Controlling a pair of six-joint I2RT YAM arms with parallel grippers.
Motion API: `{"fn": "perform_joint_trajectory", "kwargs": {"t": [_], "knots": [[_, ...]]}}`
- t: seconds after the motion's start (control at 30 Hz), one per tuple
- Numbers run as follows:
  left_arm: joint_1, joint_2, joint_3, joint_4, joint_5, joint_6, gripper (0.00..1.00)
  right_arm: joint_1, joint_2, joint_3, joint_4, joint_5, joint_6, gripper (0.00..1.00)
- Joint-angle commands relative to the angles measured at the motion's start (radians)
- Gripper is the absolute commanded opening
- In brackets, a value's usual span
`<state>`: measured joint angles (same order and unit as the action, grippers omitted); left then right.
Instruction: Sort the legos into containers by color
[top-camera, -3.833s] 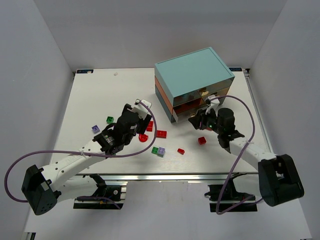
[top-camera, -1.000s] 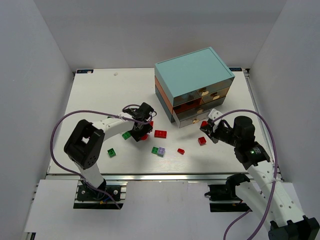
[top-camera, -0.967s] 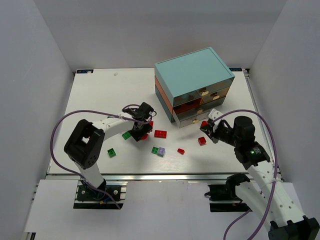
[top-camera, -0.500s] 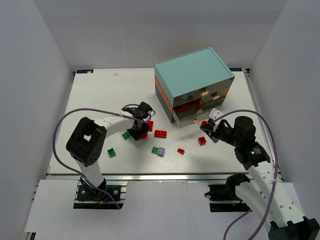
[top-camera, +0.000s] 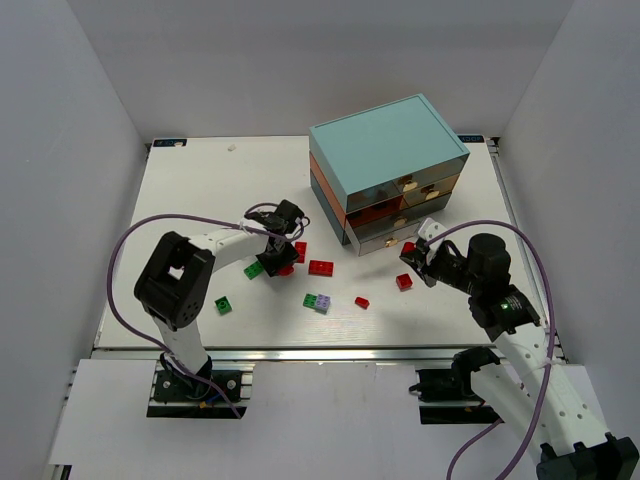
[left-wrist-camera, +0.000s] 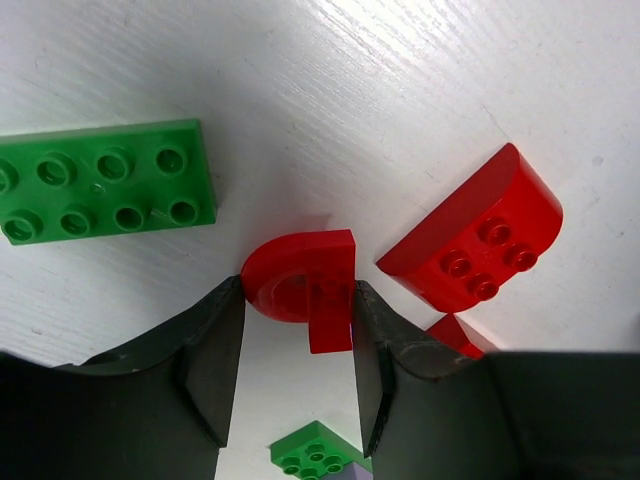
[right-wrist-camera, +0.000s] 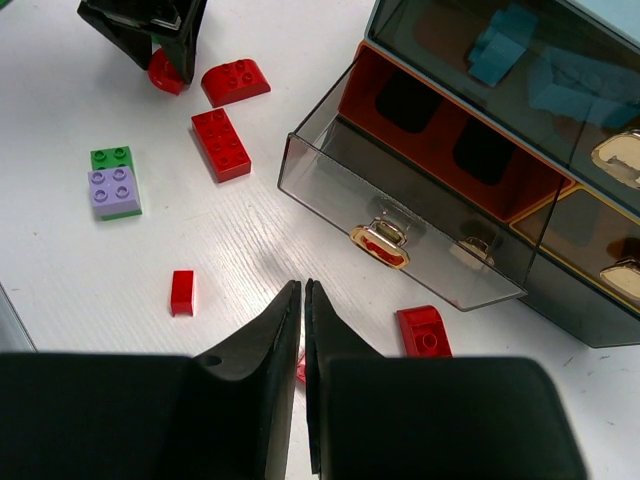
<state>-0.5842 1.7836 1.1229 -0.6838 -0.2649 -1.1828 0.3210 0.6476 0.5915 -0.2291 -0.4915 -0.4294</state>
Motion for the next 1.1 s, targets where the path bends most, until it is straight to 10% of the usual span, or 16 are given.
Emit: {"fn": "perform_joint_trajectory", "kwargs": {"t": [0.0, 0.13, 0.57, 0.8, 1.07], "knots": [[0.006, -0.042, 0.002, 0.0, -0.011, 0.075, 0.17, -0.003, -0.012, 0.002, 0.043, 0.01, 0.006, 0.1], [-0.019, -0.15, -0.024, 0.026, -0.042, 0.169, 0.0, -0.003, -0.014, 0.002, 0.043, 0.01, 0.009, 0.1], [-0.051, -0.627, -0.245, 0.454, 0.399, 0.771, 0.0, -0.005, -0.009, 0.001, 0.059, 0.037, 0.024, 0.11], [-0.132, -0.557, -0.149, 0.524, 0.552, 0.91, 0.0, -0.007, -0.002, -0.002, 0.077, 0.103, 0.041, 0.11], [-0.242, -0.377, 0.029, 0.535, 0.362, 1.025, 0.0, -0.026, -0.009, -0.009, 0.097, 0.148, 0.05, 0.12]]}}
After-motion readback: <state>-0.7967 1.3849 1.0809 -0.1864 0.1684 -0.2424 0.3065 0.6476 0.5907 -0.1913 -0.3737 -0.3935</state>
